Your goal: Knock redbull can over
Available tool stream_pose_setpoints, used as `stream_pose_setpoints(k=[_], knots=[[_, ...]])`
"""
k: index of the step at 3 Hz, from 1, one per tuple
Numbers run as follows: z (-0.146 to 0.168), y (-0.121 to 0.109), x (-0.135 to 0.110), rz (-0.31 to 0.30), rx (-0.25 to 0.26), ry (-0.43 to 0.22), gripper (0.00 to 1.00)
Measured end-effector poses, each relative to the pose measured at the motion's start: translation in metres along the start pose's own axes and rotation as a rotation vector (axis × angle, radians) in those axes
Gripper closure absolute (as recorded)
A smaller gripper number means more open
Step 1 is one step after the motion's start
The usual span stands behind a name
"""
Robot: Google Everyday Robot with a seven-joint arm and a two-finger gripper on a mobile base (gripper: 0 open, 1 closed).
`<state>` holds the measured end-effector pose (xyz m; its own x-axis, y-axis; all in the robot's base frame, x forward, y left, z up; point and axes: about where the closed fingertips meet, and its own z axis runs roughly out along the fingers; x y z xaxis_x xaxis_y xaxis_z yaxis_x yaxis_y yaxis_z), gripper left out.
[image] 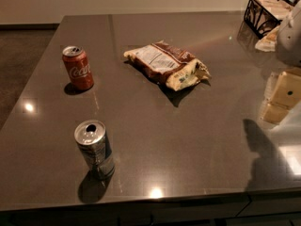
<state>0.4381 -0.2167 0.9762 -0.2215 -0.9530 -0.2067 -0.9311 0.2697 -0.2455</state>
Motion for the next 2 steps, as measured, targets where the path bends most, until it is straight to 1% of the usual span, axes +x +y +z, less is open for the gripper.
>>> stream_pose_setpoints(k=[1,2], knots=[[0.0,0.0,0.0,0.0,0.0,0.0,0.0],[0.007,0.003,-0.021,-0.038,-0.037,-0.051,0.0]])
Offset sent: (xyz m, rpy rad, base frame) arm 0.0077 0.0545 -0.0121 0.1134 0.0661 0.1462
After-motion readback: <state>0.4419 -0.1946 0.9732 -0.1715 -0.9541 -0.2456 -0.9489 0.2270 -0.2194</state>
